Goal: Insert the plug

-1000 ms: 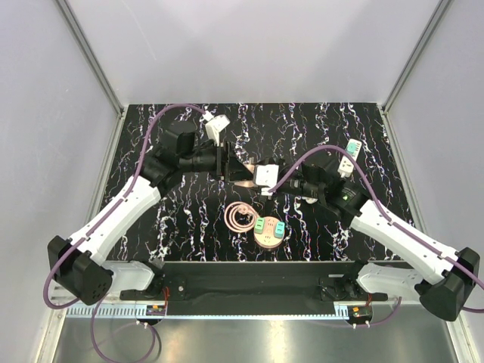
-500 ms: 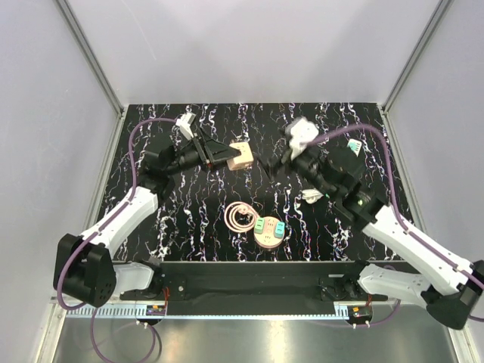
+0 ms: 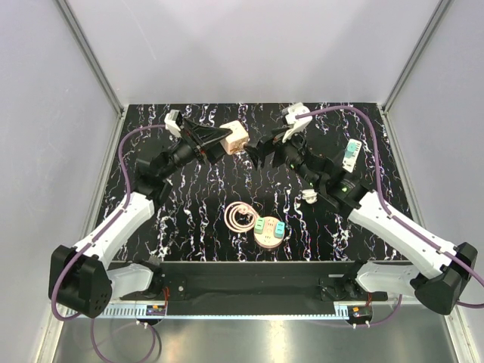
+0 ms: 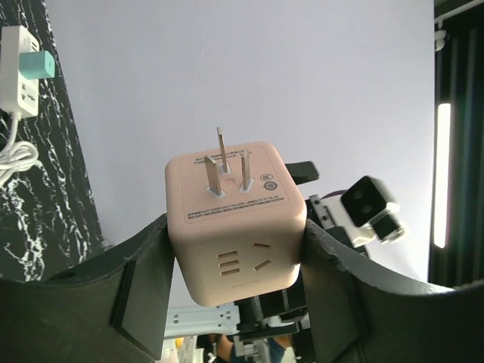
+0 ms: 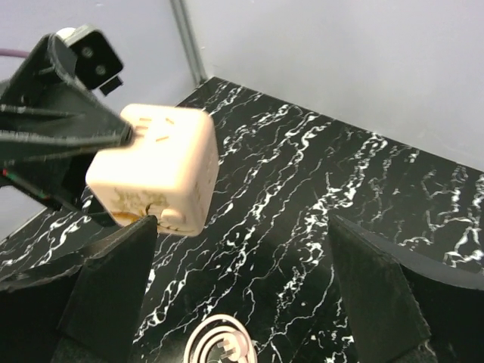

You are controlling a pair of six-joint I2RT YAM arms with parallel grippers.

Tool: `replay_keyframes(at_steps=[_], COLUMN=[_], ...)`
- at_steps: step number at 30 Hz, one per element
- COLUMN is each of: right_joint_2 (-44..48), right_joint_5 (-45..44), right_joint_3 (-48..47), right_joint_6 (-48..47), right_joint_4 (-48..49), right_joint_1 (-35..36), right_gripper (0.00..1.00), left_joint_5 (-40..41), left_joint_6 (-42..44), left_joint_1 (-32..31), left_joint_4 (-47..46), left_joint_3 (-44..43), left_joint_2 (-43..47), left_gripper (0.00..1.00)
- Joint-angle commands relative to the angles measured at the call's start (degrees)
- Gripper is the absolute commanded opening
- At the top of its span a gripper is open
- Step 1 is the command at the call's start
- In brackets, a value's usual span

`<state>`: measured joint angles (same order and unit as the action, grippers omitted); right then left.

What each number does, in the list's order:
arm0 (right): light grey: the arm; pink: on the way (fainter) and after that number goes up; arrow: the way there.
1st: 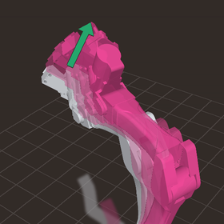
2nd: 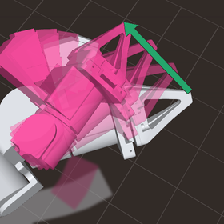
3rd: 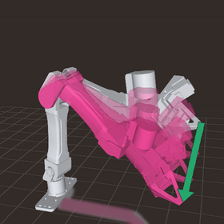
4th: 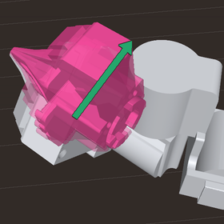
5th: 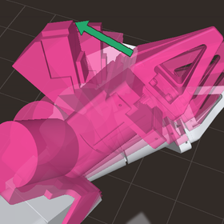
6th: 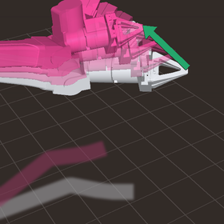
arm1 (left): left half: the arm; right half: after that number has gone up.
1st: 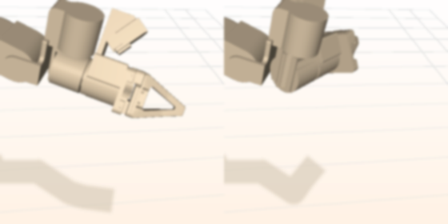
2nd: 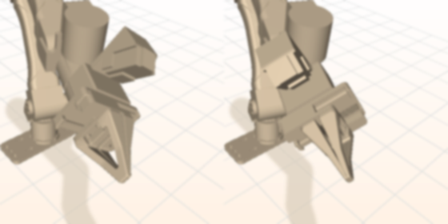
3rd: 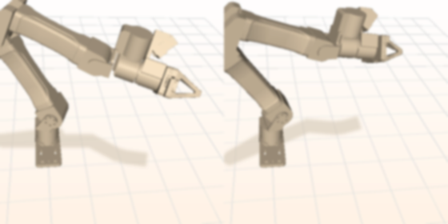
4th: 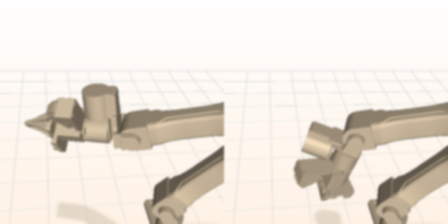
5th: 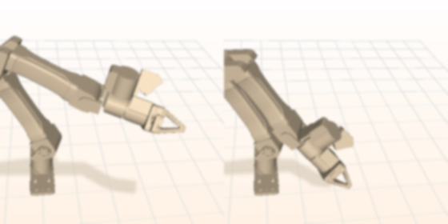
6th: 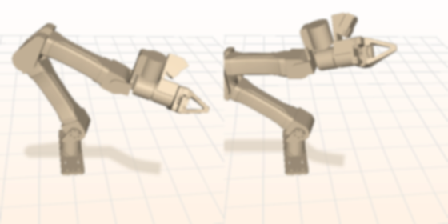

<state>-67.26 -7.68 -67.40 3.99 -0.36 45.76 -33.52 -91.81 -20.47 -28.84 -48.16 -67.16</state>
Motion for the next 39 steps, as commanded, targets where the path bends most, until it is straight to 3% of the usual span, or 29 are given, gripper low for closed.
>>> replay_keyframes(at_steps=[1, 11, 23, 27, 29, 30, 31, 32, 33, 34, 37, 39], right_joint_2=[0.91, -3.83, -10.08, -10.69, -10.96, -11.04, -11.13, -11.22, -11.05, -11.05, -11.92, -11.58], right_joint_5=[4.95, 7.59, 4.17, 2.5, 2.67, 2.67, 2.06, 1.36, 0.22, -2.05, -7.23, -9.53], right_joint_3=[1.04, 0.34, -1.95, 0.59, 1.12, 1.65, 1.74, 1.74, 1.65, 0.96, -3.43, -5.8], right_joint_6=[0.5, 1.28, 5.06, 6.38, 6.82, 7.08, 7.0, 7.35, 7.52, 7.87, 8.49, 8.67], right_joint_4=[6.95, 10.56, 12.31, 16.26, 18.55, 19.08, 19.6, 19.52, 19.09, 16.47, 5.93, -2.66], right_joint_1=[0.21, 0.21, 0.3, 0.3, 0.21, 0.3, 0.3, 0.3, 0.3, 0.3, 0.21, 0.12], right_gripper=[1.0, 1.0, 0.97, 0.72, 0.48, 0.36, 0.09, 0.0, 0.0, 0.0, 0.0, 0.0], left_joint_5=[2.32, 3.28, 4.69, 4.87, 4.78, 4.26, 3.9, 3.46, 2.24, 1.45, -4.17, -7.94], left_joint_6=[-3.38, -5.57, -8.91, -9.53, -10.49, -10.84, -11.19, -11.63, -11.64, -11.46, -10.94, -9.01], left_joint_1=[-0.27, -0.62, -2.03, -2.56, -2.65, -2.73, -2.73, -2.65, -2.73, -2.56, -1.94, -1.16], left_joint_4=[-1.22, -4.2, -8.6, -9.48, -11.4, -12.28, -13.08, -14.48, -14.84, -15.1, -13.87, -14.85], left_joint_3=[-0.79, 2.02, 2.28, 2.72, 3.16, 3.6, 3.6, 3.6, 3.51, 3.43, 2.28, 1.84], left_joint_2=[1.15, -1.04, -4.65, -5.44, -6.14, -6.41, -6.76, -7.37, -7.64, -7.81, -9.74, -11.68], left_gripper=[0.0, 0.0, 0.0, 0.0, 0.0, 0.05, 0.26, 0.38, 0.49, 0.76, 0.99, 0.99])
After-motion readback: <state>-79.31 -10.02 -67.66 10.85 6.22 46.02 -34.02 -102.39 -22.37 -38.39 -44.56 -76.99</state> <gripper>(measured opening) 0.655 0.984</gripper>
